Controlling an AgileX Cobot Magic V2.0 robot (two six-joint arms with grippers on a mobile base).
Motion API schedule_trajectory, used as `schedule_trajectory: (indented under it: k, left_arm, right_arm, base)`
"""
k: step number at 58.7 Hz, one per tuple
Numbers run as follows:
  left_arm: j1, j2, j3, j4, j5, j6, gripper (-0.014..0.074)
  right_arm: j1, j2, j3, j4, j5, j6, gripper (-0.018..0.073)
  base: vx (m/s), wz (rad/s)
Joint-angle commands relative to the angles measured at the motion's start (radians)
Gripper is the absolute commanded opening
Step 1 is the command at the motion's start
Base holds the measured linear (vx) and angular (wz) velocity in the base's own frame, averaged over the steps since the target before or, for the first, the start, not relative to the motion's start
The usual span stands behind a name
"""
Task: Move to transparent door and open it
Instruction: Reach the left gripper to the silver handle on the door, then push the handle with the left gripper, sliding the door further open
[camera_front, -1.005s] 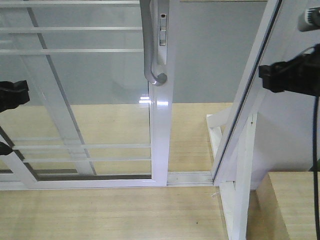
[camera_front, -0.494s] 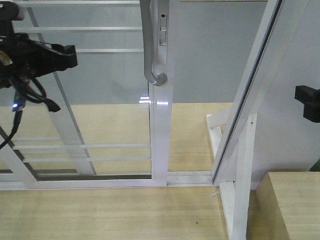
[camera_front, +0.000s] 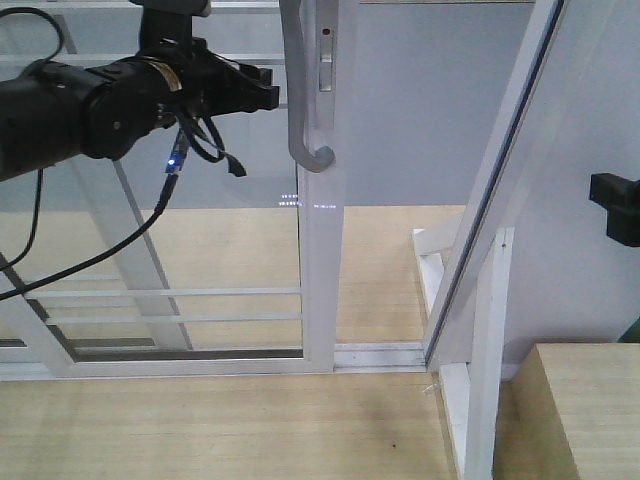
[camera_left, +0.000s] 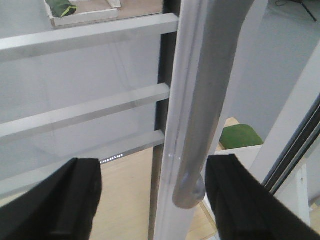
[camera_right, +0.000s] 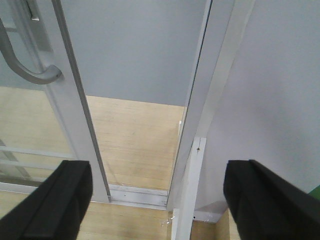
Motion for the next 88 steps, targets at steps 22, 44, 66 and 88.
schedule_trajectory:
  k: [22,44,66,88]
  left_arm:
    - [-0.055,0.208,-0.240,0.041,-0.235,0.000,0.0559]
    - [-0.050,0.290,-0.301,0.043,-0.259,0.000,0.0343]
    - [-0.020,0.298,-0.301,0.042,-0.252,-0.002,-0.0009]
    - [0.040,0.285,-0.301,-0.036,-0.203,0.050,-0.0008]
  right_arm:
    - [-0.005,-0.006,-0.028,-0.008,-0.071,-0.010,0.0592]
    - [-0.005,-0.006,-0.028,-0.008,-0.066,-0.010,0.0592]
    - [-0.005,-0.006,-0.028,-0.008,-0.064,-0.010,0.0592]
    - [-0.005,-0.006,-0.028,-0.006,-0.063,-0.010,0.0592]
  base:
    - [0.00,0.00]
    - [0.00,0.00]
    - [0.00,0.00]
    - [0.00,0.00]
